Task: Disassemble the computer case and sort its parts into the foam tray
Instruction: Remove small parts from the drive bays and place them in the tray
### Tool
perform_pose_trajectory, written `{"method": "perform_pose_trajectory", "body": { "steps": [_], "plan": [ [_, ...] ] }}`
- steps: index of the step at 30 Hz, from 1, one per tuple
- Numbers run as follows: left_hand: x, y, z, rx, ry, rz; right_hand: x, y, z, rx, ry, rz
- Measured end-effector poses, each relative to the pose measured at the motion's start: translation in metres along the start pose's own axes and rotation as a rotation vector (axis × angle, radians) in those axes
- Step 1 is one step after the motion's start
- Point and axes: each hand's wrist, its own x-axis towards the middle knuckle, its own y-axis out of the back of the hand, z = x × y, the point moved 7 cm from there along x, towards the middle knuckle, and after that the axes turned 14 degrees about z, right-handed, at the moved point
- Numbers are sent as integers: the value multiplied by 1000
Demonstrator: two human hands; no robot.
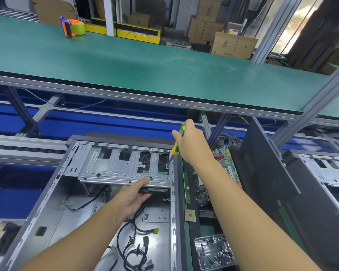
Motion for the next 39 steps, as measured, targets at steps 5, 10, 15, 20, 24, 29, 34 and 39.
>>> {"method": "perform_pose_trajectory", "body": {
  "steps": [5, 10, 15, 20, 24, 29, 34, 39],
  "plan": [
    [3, 1, 0, 11, -5, -9, 1, 2, -2, 12, 4, 7],
    [6, 2, 0, -1, -19, -22, 2, 2, -4, 0, 10, 3],
    [8, 2, -1, -16, -18, -24, 1, -2, -5, -28, 11, -13],
    [9, 2, -1, -30, -17, -27, 1, -8, -17, -240, 113, 33],
    [10, 2, -1, -22, -10, -31, 6, -6, -22, -375, 177, 46],
    [10, 4, -2, -18, 2, -29, 6, -10, -33, -322, 236, -119],
    [10, 4, -1, -17, 6, -21, 6, -8, -31, -287, 165, -272],
    [6, 2, -1, -10, -2, -27, 17, 5, -16, -458, 20, -113]
  ]
}}
